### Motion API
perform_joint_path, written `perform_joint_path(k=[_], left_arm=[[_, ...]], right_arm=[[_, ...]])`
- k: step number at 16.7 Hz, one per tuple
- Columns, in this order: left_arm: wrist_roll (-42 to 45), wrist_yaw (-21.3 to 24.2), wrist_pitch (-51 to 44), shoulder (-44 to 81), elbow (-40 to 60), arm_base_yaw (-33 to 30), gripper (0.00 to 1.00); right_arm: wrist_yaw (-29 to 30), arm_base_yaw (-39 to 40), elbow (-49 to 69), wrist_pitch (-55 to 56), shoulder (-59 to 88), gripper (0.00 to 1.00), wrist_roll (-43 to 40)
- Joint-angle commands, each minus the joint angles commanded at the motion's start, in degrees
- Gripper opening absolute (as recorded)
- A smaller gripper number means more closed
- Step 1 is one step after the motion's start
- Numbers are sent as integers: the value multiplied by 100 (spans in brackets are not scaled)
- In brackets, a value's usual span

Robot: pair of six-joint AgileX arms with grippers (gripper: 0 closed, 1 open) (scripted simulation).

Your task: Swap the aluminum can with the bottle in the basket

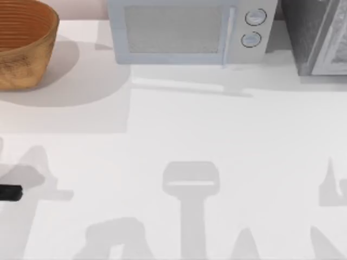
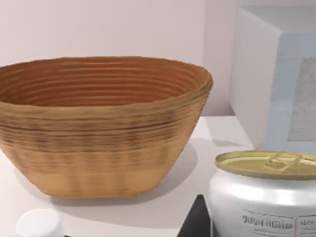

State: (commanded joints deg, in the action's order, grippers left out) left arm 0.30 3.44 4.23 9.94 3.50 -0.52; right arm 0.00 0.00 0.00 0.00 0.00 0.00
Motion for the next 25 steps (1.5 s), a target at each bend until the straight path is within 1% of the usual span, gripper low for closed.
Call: perform_joint_path(k=[4,8,12,19,25], left_arm=[[39,599,791,1380,653,-173,0],[76,1404,1803,3189,1486,-421,0],[102,2358,2934,5249,2424,-734,0],[114,4171,4925,8929,4100,-1366,0],[108,5559,6350,11586,5313,-1875,0]], right_arm=[[0,0,0,0,0,100,0],[0,0,0,0,0,100,0],[0,0,0,0,0,100,0],[0,0,0,0,0,100,0],[0,0,0,0,0,100,0]])
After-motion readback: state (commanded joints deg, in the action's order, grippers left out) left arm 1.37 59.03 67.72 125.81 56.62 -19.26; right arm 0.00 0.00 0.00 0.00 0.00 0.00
